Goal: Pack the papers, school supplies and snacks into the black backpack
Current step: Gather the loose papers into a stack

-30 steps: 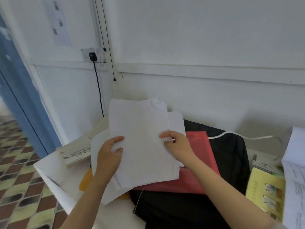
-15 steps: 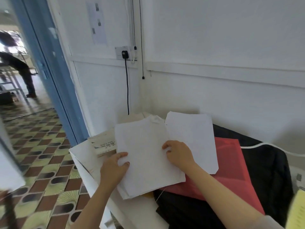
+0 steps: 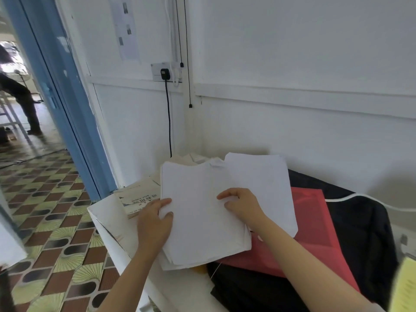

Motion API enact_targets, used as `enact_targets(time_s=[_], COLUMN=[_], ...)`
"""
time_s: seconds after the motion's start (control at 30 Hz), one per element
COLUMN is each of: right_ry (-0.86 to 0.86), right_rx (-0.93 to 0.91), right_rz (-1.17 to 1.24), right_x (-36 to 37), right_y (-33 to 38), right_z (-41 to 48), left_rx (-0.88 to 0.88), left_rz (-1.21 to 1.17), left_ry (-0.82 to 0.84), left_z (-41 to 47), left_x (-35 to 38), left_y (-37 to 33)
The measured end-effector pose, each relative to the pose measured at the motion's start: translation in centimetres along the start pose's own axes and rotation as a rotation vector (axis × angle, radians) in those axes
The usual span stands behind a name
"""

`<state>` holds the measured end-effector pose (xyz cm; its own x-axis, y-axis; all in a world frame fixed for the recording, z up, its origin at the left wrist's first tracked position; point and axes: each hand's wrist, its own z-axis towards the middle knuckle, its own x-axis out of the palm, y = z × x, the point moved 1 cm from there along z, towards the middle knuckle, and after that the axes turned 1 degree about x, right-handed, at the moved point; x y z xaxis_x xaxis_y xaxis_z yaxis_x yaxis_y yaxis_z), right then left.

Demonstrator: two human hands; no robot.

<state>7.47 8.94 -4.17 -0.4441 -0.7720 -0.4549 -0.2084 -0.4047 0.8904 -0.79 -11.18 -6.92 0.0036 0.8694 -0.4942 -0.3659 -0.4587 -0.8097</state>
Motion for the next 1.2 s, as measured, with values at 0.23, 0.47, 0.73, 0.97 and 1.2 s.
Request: enact_targets(time_s=[0.23,0.47,0.73,0.97,1.2], right_ry=[-0.257,-0.368,-0.361,-0.402,-0.327], right_rx=[-0.069,0.041,0.146,0.244,0.312], right_rz=[-0.061,-0.346,-0.205,0.018,0.066], right_x=[-4.5,-8.4,-9.3,-9.7,-9.3], right_y=[-0.8,-3.5,-5.6,-5.9,-6.1], right_z=[0.5,0.1,0.4,1.2,1.1], left_rx=[0.089,0.252,0.139,0.041,-0.105], left_rz=[-0.198,-0.011,0.097,0.058,-0.284], left_ry=[0.124,0.414,0.528,0.535,0.524], left_z=[2.3,4.8,5.9,6.2,6.2], left_x=[3.0,8.7,11.5,12.4,11.9], left_y=[-5.0,-7.9,-7.3,-7.3,-8.5])
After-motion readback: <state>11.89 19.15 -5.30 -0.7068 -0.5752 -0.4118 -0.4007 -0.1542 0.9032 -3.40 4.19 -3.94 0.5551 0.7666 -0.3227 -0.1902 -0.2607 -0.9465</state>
